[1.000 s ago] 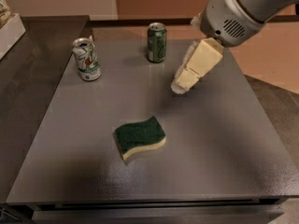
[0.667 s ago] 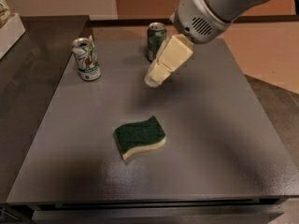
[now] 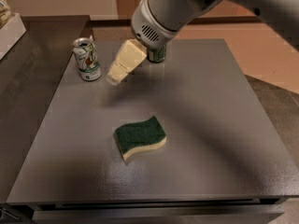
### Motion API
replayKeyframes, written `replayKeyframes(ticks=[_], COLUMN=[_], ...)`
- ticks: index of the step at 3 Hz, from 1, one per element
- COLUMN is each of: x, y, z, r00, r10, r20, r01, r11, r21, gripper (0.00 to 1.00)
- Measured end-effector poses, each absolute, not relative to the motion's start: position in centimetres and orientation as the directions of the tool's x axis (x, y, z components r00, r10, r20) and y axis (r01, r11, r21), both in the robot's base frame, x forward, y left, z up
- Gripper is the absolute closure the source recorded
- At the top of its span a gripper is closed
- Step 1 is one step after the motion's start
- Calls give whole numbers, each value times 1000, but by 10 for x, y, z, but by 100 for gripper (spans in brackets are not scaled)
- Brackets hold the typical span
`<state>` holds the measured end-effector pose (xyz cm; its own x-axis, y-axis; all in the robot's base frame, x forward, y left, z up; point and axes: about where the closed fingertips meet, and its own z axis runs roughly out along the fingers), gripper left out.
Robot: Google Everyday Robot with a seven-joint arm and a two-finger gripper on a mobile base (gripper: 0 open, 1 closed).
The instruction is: Pick 7up can
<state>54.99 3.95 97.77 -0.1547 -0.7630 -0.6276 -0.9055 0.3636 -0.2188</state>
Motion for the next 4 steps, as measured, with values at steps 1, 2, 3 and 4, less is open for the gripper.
replayKeyframes(ticks=[1, 2, 3, 4], x=[568, 582, 607, 632], y=[79, 104, 126, 142], z=[954, 938, 927, 919], r00=[-194, -233, -277, -314], r10=[-746, -728, -698, -671], r20=[-637, -644, -660, -672], r01=[-903, -900, -883, -861], r11=[390, 413, 456, 500], r21=[-181, -140, -113, -96], gripper=[0, 0, 0, 0])
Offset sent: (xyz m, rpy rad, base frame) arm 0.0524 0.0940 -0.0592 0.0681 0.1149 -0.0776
